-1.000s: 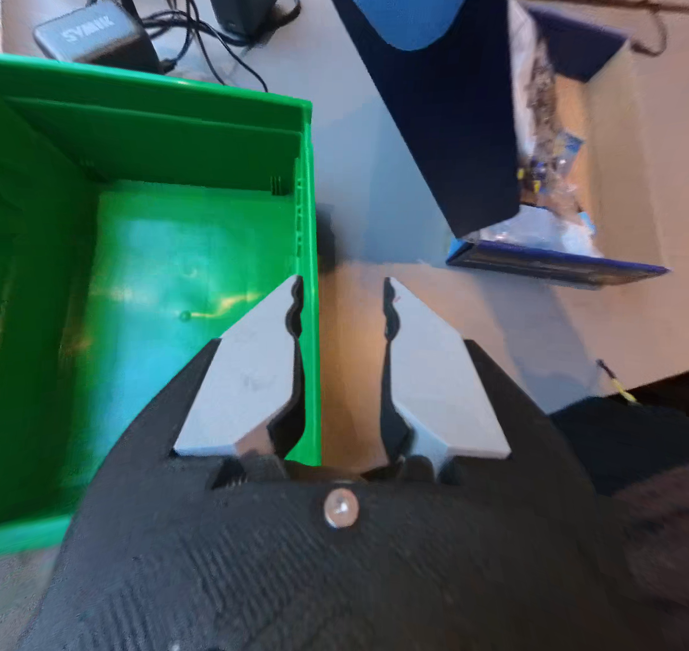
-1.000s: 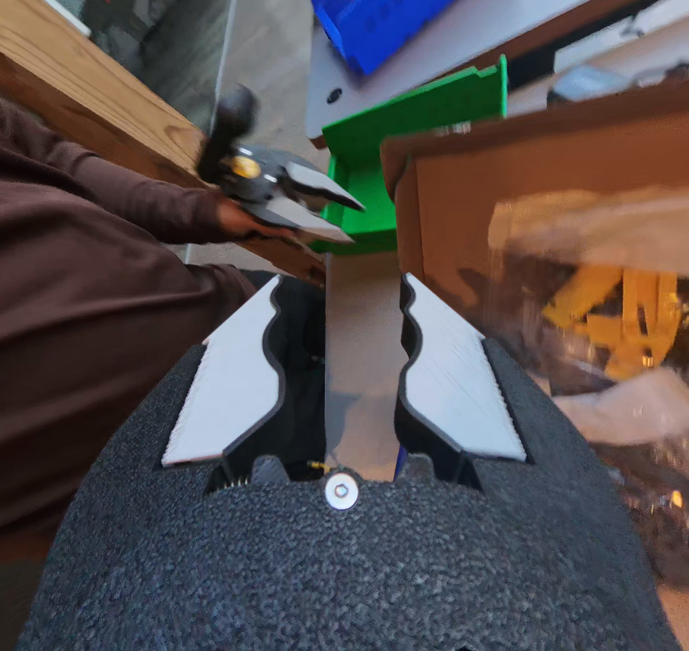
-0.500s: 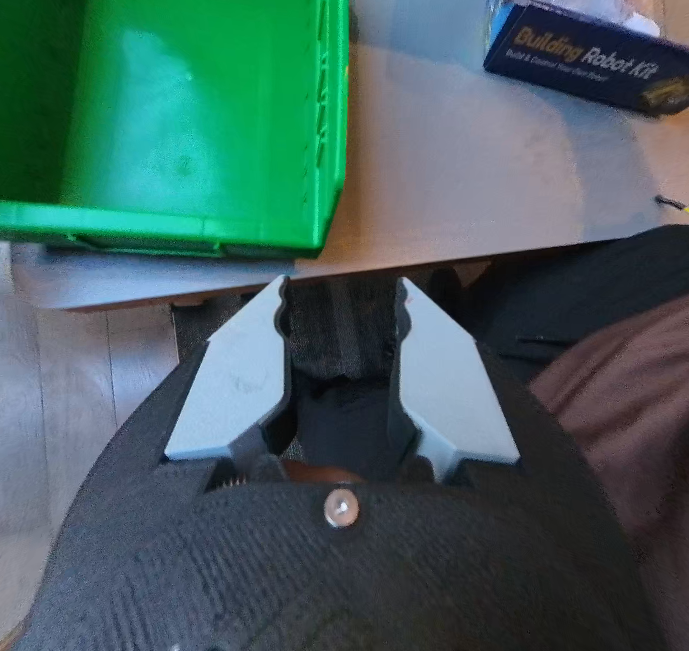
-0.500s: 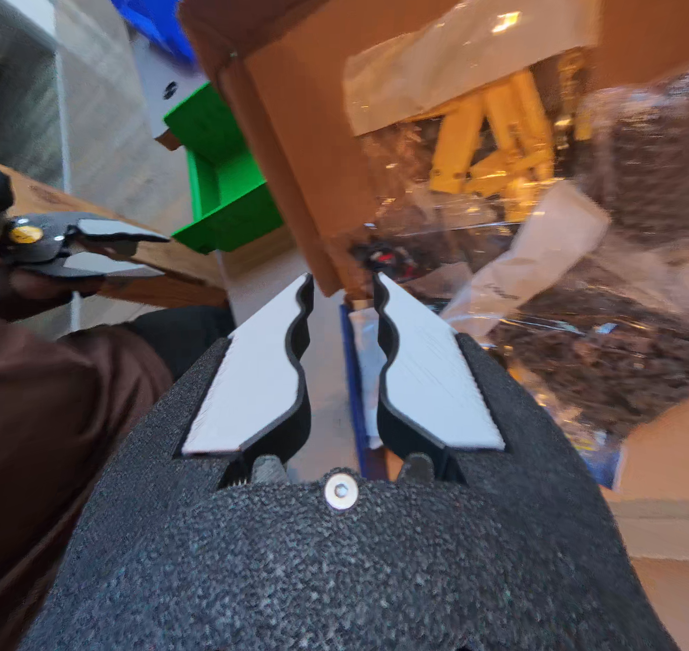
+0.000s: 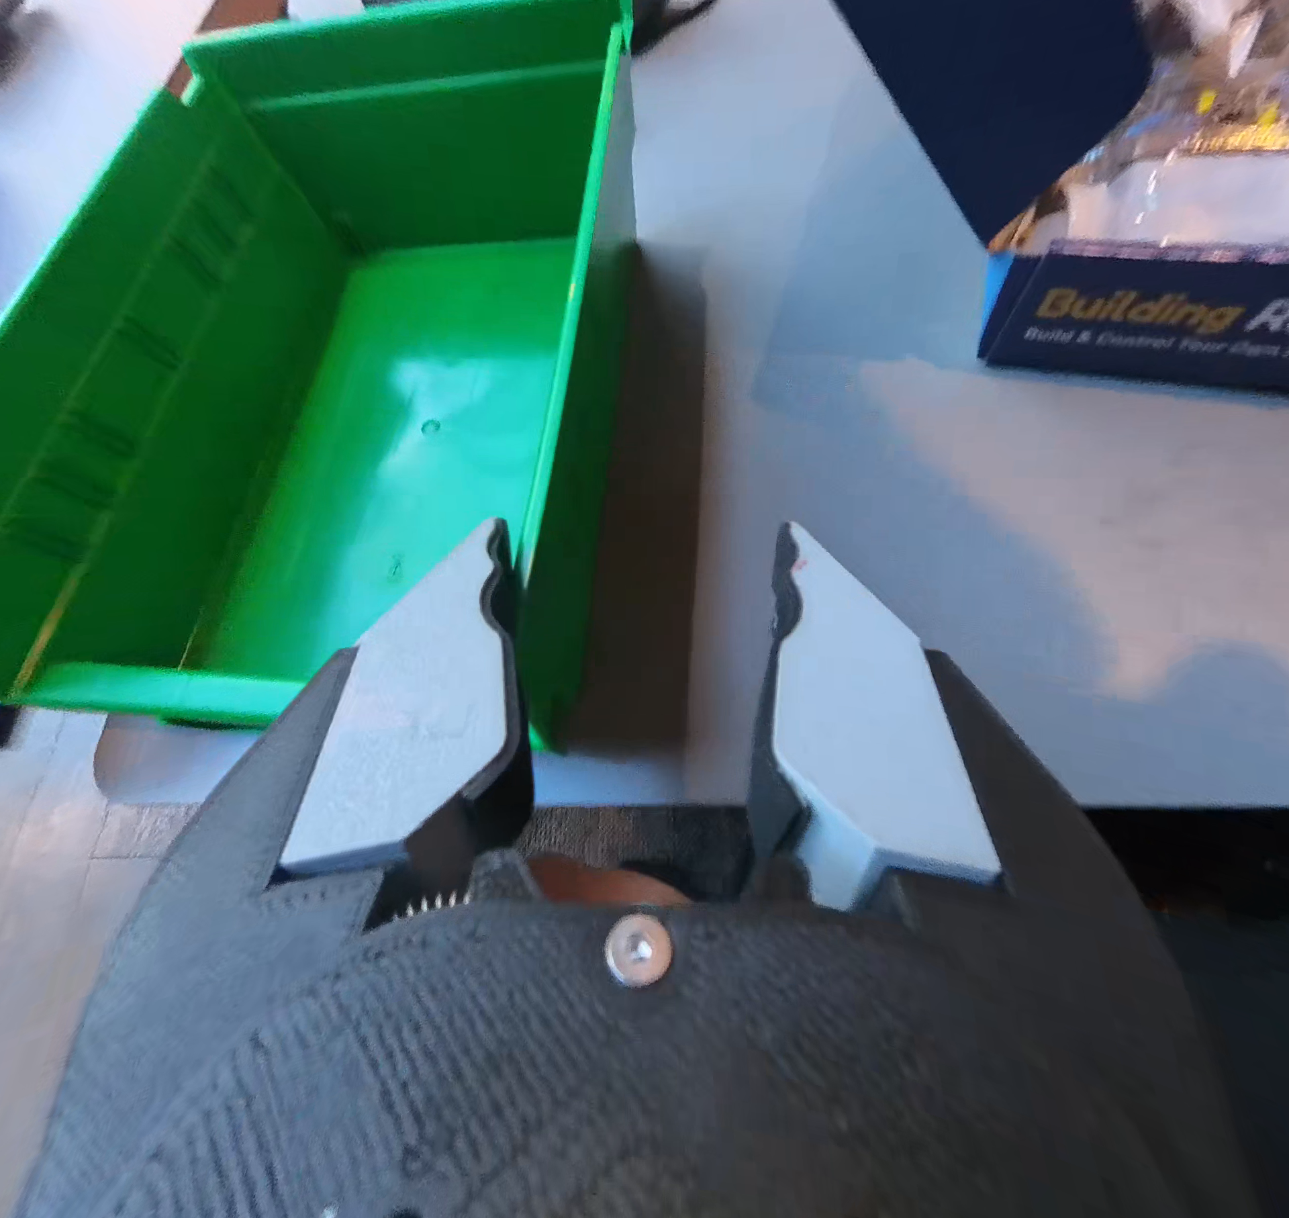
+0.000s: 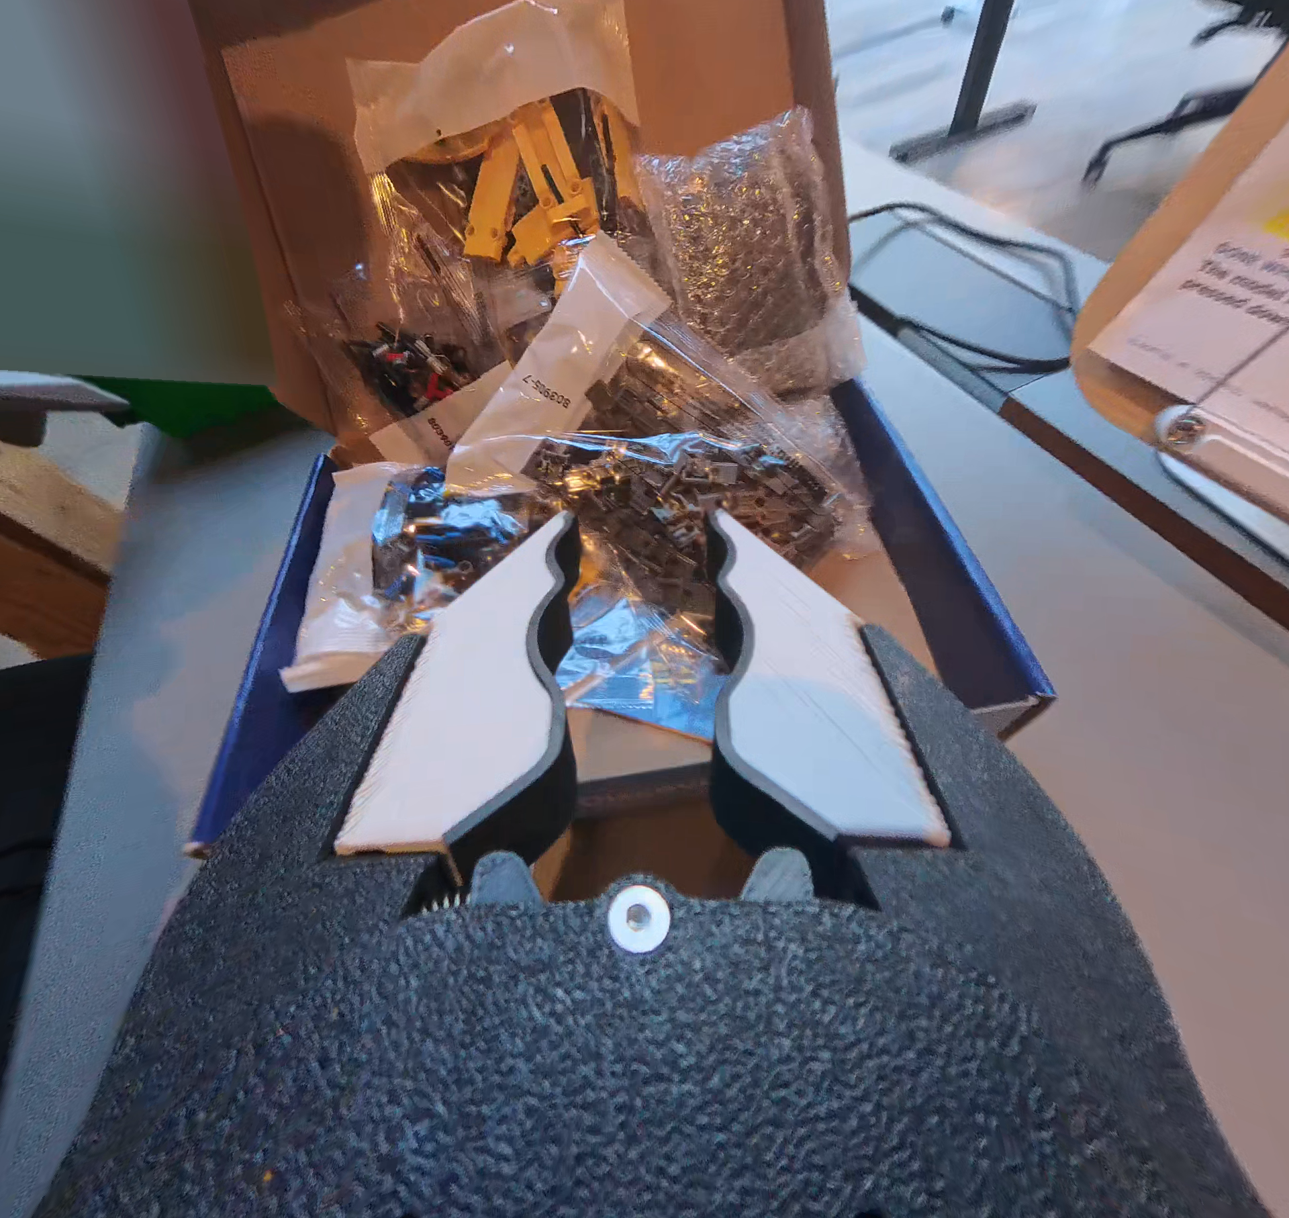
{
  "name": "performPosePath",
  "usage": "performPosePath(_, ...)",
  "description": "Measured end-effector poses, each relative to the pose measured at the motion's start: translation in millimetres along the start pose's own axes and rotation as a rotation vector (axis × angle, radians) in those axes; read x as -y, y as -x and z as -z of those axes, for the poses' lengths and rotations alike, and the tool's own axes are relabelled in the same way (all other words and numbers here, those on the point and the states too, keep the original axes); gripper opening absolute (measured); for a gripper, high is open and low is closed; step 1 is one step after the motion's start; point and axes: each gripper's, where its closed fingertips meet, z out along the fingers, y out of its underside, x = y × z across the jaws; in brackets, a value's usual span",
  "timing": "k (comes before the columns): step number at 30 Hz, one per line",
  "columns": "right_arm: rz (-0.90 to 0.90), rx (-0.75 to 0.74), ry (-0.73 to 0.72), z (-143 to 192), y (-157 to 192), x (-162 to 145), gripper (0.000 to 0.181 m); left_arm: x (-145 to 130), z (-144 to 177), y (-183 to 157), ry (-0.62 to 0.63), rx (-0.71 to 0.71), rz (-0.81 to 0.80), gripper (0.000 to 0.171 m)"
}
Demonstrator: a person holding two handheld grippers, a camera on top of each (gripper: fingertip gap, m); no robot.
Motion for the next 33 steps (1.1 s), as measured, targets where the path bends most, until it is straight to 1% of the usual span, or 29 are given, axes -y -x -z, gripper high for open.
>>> performPosePath(1, 0.018, -0.008, -0.034, 4, -2, -5, 0.036, 6, -3, 0, -0.029, 0.014, 0.008, 0.072)
performPosePath(3, 0.055, -0.018, -0.107, 12, -5, -12, 0.038, 22, -7, 3, -0.103, 0.070, 0.001, 0.077)
performPosePath(4, 0.078, -0.020, -0.139, 16, -4, -16, 0.040, 30, -6, 10, -0.140, 0.142, -0.020, 0.071)
performPosePath(5, 0.105, -0.022, -0.162, 20, -4, -22, 0.040, 37, -2, 20, -0.174, 0.251, -0.034, 0.065)
performPosePath(6, 0.136, -0.028, -0.183, 25, -3, -27, 0.042, 42, 1, 23, -0.207, 0.315, -0.034, 0.063)
performPosePath(7, 0.168, -0.040, -0.209, 30, -1, -32, 0.042, 46, 3, 15, -0.236, 0.305, -0.032, 0.068)
performPosePath(10, 0.225, -0.081, -0.298, 54, 11, -42, 0.041, 49, 12, -22, -0.324, 0.240, -0.043, 0.072)
performPosePath(11, 0.235, -0.096, -0.323, 64, 17, -45, 0.041, 44, 14, -37, -0.328, 0.215, -0.050, 0.074)
performPosePath(13, 0.254, -0.117, -0.350, 80, 32, -55, 0.040, 26, 18, -72, -0.298, 0.135, -0.041, 0.079)
performPosePath(15, 0.288, -0.147, -0.354, 91, 45, -70, 0.030, 10, 25, -111, -0.267, 0.038, -0.013, 0.079)
performPosePath(17, 0.309, -0.165, -0.326, 93, 56, -86, 0.023, -2, 34, -151, -0.227, -0.072, 0.029, 0.077)
performPosePath(20, 0.320, -0.139, -0.261, 87, 70, -103, 0.024, -12, 48, -200, -0.202, -0.190, 0.033, 0.076)
performPosePath(24, 0.378, -0.191, -0.200, 84, 69, -111, 0.027, -37, 57, -260, -0.172, -0.302, 0.005, 0.076)
performPosePath(26, 0.368, -0.211, -0.197, 86, 65, -113, 0.028, -48, 60, -281, -0.149, -0.328, -0.013, 0.076)
performPosePath(28, 0.346, -0.228, -0.214, 91, 63, -112, 0.030, -50, 65, -296, -0.146, -0.357, -0.043, 0.078)
performPosePath(30, 0.329, -0.242, -0.239, 96, 61, -110, 0.030, -44, 67, -301, -0.169, -0.361, -0.090, 0.078)
performPosePath(33, 0.293, -0.240, -0.258, 100, 58, -108, 0.030, -30, 63, -299, -0.218, -0.360, -0.131, 0.076)
